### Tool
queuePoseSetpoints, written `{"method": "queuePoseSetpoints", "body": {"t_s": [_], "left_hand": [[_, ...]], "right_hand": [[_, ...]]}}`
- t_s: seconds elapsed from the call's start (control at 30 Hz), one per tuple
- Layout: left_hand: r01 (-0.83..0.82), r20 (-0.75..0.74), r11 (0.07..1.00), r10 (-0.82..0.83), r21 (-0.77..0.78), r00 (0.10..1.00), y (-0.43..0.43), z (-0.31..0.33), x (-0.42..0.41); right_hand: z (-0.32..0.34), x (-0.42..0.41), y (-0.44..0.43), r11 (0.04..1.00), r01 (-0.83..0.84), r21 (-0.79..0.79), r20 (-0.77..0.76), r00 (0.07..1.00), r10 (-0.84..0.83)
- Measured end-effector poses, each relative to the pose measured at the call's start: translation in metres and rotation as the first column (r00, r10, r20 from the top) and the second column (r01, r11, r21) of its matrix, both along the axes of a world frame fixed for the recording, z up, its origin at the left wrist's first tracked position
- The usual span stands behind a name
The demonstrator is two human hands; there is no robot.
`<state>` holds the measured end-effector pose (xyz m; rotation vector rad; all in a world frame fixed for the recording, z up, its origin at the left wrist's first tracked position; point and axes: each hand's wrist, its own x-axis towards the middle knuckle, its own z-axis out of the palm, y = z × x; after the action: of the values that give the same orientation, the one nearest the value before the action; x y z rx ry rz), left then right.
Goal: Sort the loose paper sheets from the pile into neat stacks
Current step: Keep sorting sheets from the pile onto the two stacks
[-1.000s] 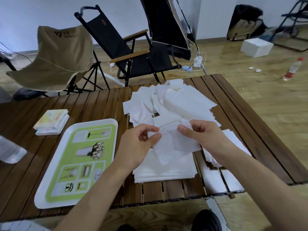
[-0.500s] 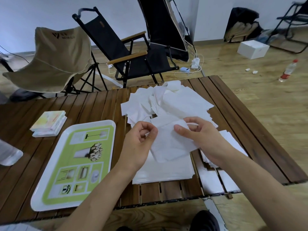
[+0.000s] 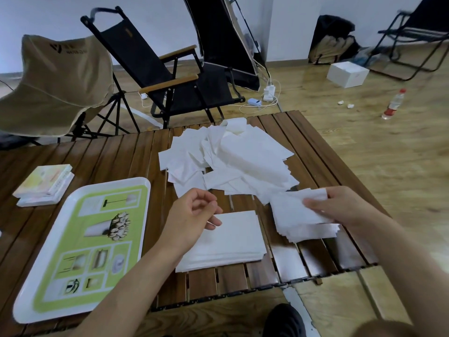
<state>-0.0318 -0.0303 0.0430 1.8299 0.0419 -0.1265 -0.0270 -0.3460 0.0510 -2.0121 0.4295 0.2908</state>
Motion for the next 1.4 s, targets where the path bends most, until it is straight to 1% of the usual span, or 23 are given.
{"method": "queuePoseSetpoints", "body": {"t_s": [0.07,0.17,0.23,0.3,0.33,0.4,0.47,0.5,0.57,0.6,0.67,0.73,0.83,0.87,0.93,1.0,1.1,1.27,1.33,1.4], "left_hand": [[0.008,-0.009,1.0,-0.008,0.013,1.0,-0.001,-0.002,0.001],[0.022,-0.009,0.999,-0.021,0.049,1.0,-0.002,-0.003,0.002],[0.032,-0.009,0.997,-0.032,0.071,0.999,-0.002,-0.004,0.002],[0.036,-0.008,0.996,-0.036,0.084,0.999,-0.001,-0.005,0.003],[0.037,-0.006,0.996,-0.036,0.086,0.999,0.0,-0.005,0.004],[0.043,-0.002,0.995,-0.043,0.095,0.999,0.001,-0.006,0.004],[0.057,0.001,0.992,-0.058,0.114,0.998,0.001,-0.006,0.004],[0.064,0.002,0.99,-0.065,0.124,0.998,0.002,-0.006,0.003],[0.079,0.001,0.987,-0.08,0.143,0.997,0.003,-0.007,0.003],[0.085,0.003,0.985,-0.086,0.151,0.996,0.003,-0.008,0.003],[0.093,0.008,0.983,-0.096,0.158,0.995,0.004,-0.008,0.002],[0.102,0.012,0.982,-0.105,0.161,0.994,0.004,-0.008,0.002],[0.112,0.017,0.979,-0.116,0.17,0.993,0.004,-0.009,0.003],[0.113,0.019,0.979,-0.118,0.171,0.993,0.005,-0.009,0.003],[0.118,0.021,0.978,-0.123,0.171,0.992,0.006,-0.009,0.004],[0.12,0.018,0.978,-0.125,0.173,0.992,0.007,-0.009,0.004],[0.117,0.021,0.976,-0.123,0.185,0.992,0.009,-0.01,0.004],[0.136,0.034,0.963,-0.148,0.232,0.988,0.008,-0.013,0.001],[0.128,0.044,0.957,-0.145,0.261,0.989,0.006,-0.015,0.001],[0.085,0.066,0.942,-0.112,0.323,0.992,0.005,-0.017,0.0]], "right_hand": [[-0.01,0.004,-0.005,1.0,0.017,0.009,-0.038,0.999,-0.017],[-0.017,0.008,-0.005,0.999,0.025,-0.046,-0.05,0.998,-0.027],[-0.019,0.009,-0.005,0.997,0.0,-0.071,-0.039,0.999,-0.002],[-0.012,0.009,-0.009,0.999,-0.03,-0.025,0.009,1.0,0.03],[-0.007,0.007,-0.013,0.997,-0.074,0.0,0.036,0.997,0.074],[0.003,0.003,-0.022,0.973,-0.232,0.012,0.051,0.972,0.231],[0.011,-0.001,-0.025,0.93,-0.363,-0.05,0.005,0.932,0.364],[0.011,-0.001,-0.025,0.915,-0.389,-0.102,-0.026,0.921,0.389],[0.002,0.004,-0.024,0.907,-0.356,-0.224,-0.055,0.934,0.353],[-0.005,0.007,-0.026,0.915,-0.295,-0.276,-0.046,0.955,0.294],[-0.013,0.012,-0.025,0.95,-0.154,-0.273,0.028,0.985,0.168],[-0.015,0.013,-0.023,0.973,-0.091,-0.211,0.097,0.989,0.114],[-0.009,0.013,-0.02,0.97,-0.153,-0.186,0.162,0.969,0.184],[-0.008,0.015,-0.019,0.958,-0.197,-0.21,0.165,0.958,0.233],[-0.006,0.022,-0.017,0.911,-0.277,-0.305,0.124,0.937,0.326],[-0.007,0.031,-0.016,0.868,-0.315,-0.382,0.073,0.927,0.369],[-0.007,0.039,-0.011,0.815,-0.345,-0.465,0.012,0.918,0.396],[-0.015,0.043,0.0,0.775,-0.389,-0.498,-0.047,0.905,0.424],[-0.016,0.042,0.003,0.749,-0.383,-0.541,-0.062,0.906,0.418],[-0.016,0.041,0.004,0.733,-0.351,-0.582,-0.034,0.912,0.409]]}}
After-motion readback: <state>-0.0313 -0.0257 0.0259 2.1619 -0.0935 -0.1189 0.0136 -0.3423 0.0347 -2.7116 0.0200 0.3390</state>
